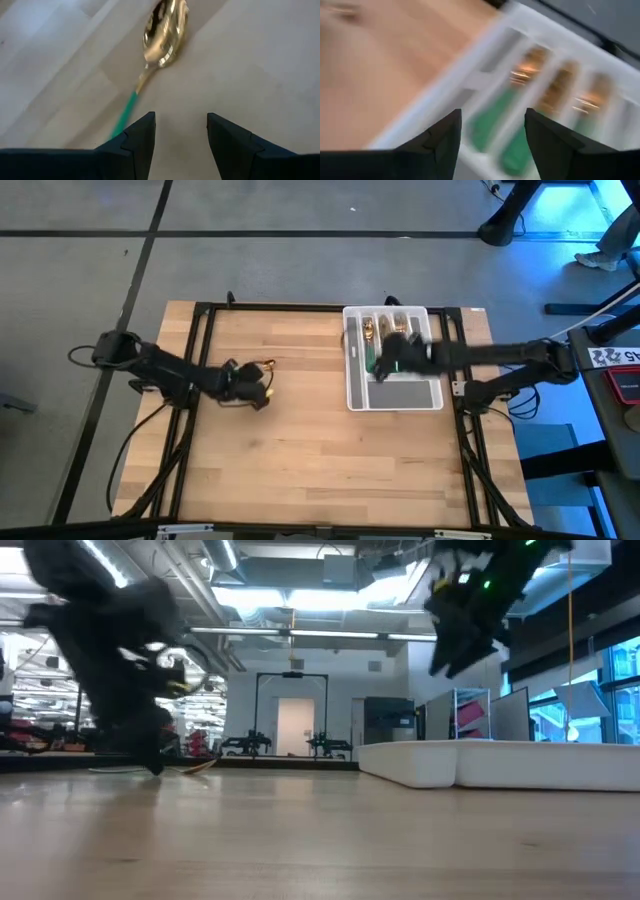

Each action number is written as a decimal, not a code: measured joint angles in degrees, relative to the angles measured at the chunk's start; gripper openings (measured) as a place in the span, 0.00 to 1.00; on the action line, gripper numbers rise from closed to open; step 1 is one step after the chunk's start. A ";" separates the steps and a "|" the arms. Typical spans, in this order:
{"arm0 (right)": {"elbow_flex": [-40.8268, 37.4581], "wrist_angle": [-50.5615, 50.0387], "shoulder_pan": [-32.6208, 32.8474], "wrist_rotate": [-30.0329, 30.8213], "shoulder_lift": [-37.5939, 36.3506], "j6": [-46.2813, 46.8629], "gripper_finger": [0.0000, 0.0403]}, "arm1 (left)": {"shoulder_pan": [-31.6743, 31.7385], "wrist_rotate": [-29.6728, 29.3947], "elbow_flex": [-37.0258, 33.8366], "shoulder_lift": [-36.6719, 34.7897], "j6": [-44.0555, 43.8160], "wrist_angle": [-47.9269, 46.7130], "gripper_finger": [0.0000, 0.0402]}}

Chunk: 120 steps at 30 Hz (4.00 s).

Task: Sort silverware
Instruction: Put the green spoon into the silverware tray

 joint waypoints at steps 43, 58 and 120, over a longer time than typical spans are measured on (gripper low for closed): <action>-14.15 37.62 67.56 47.49 13.14 22.57 0.52 | 12.16 32.97 5.10 0.21 10.56 27.90 0.01; -12.88 37.64 63.13 48.43 13.29 19.37 0.52 | 2.62 23.99 26.79 13.44 26.14 53.09 0.00; -12.91 50.40 25.63 26.03 9.07 -1.99 0.01 | 0.16 14.20 28.34 12.59 42.80 48.24 0.36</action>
